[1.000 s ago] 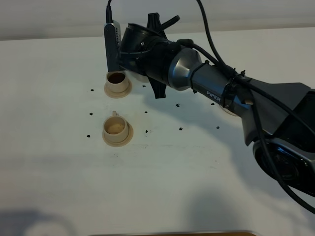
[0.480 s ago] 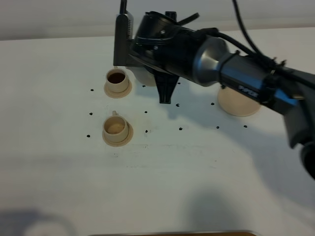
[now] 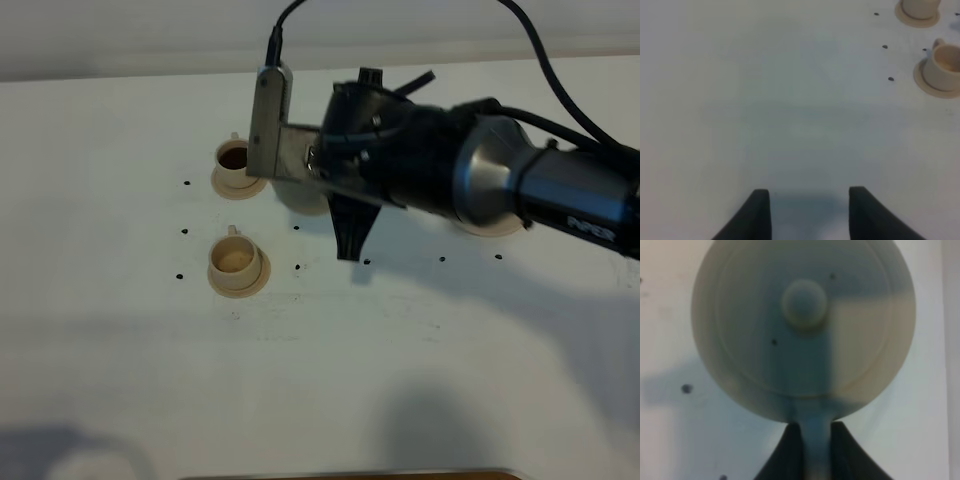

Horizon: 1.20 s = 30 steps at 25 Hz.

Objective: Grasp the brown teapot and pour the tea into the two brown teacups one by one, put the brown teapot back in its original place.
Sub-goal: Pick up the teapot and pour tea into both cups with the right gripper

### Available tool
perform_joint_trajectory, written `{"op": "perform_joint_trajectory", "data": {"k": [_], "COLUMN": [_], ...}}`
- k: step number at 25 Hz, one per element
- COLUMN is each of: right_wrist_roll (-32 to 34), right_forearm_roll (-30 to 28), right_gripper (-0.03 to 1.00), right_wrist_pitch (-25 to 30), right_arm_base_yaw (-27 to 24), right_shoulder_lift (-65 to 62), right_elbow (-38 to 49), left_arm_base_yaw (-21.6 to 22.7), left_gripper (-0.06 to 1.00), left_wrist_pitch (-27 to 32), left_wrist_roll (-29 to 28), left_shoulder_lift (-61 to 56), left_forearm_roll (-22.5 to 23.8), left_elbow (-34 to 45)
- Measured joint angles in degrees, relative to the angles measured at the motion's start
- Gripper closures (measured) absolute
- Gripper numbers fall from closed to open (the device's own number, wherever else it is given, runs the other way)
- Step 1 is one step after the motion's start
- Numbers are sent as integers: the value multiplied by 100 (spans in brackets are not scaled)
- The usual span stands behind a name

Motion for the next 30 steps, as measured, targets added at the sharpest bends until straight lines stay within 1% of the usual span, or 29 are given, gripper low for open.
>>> {"op": "perform_joint_trajectory", "data": {"k": [7,16,21,26,30], "right_wrist_roll": [480,909,1065,1078,1078], "right_forearm_roll": [-395,-1269,-1627,-2011,-2198], "right_gripper": [88,88,88,88,88], "right_wrist_pitch": [-431,-962,-1067,-1190,-1210], "right_arm_base_yaw": [109,266,342,358,358], "right_shoulder_lift": [-360,-412,-412,-323,-190], "right_elbow": [890,1460,1504,1504,1504], "left_arm_base_yaw": [0,0,0,0,0], "left_gripper": [51,51,51,51,51], "left_wrist_pitch": [0,0,0,0,0], "left_wrist_roll": [0,0,0,0,0], "left_shoulder_lift": [0,0,0,0,0], "left_forearm_roll": [2,7,7,7,7], "left_elbow": [0,0,0,0,0]}}
